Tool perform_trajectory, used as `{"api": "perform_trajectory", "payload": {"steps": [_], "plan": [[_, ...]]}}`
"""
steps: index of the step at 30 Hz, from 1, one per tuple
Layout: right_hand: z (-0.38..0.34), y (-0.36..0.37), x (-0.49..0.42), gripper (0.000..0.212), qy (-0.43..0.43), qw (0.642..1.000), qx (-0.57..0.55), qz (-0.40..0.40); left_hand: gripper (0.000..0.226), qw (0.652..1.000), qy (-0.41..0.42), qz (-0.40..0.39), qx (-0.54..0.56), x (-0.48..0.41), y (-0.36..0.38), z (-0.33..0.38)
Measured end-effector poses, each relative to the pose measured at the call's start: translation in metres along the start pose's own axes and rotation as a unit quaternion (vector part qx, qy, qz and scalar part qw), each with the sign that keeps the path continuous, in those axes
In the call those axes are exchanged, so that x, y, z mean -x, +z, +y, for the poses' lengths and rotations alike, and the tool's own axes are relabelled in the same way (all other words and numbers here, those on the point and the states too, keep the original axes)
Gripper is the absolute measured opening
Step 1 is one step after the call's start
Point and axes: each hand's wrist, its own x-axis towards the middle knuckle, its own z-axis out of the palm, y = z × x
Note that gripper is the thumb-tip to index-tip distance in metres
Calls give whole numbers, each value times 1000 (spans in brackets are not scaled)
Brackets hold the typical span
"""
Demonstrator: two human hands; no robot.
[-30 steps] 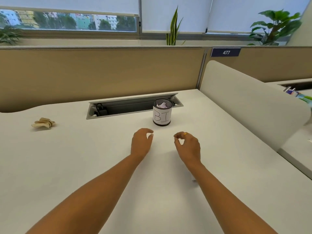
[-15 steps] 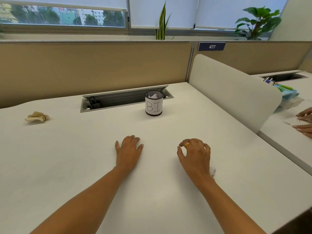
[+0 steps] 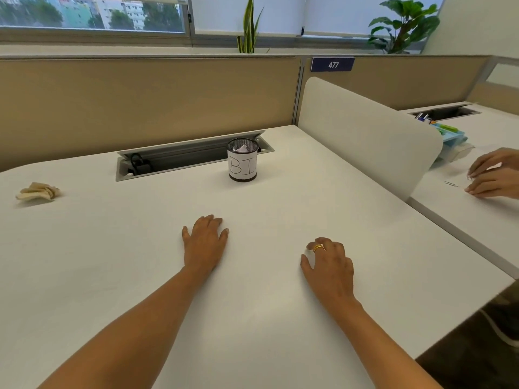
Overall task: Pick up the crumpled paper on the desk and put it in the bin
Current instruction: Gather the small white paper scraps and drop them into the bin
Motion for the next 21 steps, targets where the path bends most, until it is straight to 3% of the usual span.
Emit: {"api": "perform_trajectory", "payload": {"steps": [4, 10, 15, 21], "plan": [[-7, 7, -2, 9, -39, 999, -14, 28, 41, 1000, 6, -3, -4, 2, 0, 0], [-17, 11, -12, 31, -58, 995, -83, 25, 41, 1000, 10, -10, -4, 2, -3, -1], [-43, 7, -26, 57, -81, 990, -112, -40, 41, 1000, 11, -16, -5, 0, -5, -3], [-79, 11, -53, 60, -65, 965, -247, -67, 42, 1000, -18, -5, 0, -7, -14, -17]]}}
